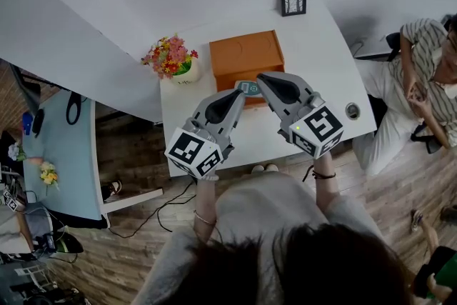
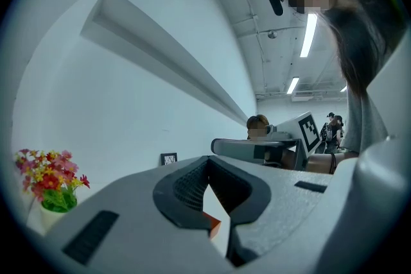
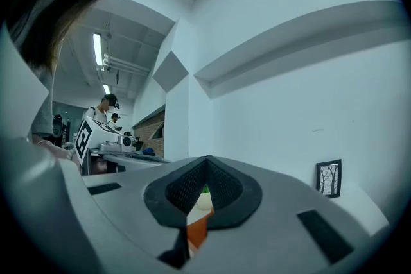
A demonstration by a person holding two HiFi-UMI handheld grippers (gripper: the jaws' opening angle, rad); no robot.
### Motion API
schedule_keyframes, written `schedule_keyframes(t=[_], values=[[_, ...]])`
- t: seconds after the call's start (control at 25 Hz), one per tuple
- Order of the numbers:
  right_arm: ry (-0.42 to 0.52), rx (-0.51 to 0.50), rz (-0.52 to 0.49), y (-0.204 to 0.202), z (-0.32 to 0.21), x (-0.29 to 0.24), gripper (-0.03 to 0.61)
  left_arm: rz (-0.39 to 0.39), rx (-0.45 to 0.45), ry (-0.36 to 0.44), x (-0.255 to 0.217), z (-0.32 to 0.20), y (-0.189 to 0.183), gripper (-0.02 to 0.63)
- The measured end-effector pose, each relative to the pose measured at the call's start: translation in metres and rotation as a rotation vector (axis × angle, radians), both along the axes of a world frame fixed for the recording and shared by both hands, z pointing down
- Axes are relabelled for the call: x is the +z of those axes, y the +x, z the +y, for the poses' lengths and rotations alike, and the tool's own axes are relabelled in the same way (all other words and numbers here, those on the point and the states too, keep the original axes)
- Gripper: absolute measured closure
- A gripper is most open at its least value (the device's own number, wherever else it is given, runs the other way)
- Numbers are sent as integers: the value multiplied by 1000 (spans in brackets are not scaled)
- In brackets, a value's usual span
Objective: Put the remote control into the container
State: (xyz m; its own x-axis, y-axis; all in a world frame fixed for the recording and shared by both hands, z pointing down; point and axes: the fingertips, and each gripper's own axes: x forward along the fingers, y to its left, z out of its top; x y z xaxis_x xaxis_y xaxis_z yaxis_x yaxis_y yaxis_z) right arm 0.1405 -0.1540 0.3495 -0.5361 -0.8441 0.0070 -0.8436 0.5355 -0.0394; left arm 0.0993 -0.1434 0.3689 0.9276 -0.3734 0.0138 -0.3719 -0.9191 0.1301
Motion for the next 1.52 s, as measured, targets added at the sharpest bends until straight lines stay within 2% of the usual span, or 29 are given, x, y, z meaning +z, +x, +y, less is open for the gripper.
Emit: schedule_keyframes(t=[0.88,1.52], values=[[2,-41,21,-3,10,4,580,-29,-2,10,2,14,5,611],[46,-33,42,8,29,-1,581,-30,19,41,-3,31,20,611]])
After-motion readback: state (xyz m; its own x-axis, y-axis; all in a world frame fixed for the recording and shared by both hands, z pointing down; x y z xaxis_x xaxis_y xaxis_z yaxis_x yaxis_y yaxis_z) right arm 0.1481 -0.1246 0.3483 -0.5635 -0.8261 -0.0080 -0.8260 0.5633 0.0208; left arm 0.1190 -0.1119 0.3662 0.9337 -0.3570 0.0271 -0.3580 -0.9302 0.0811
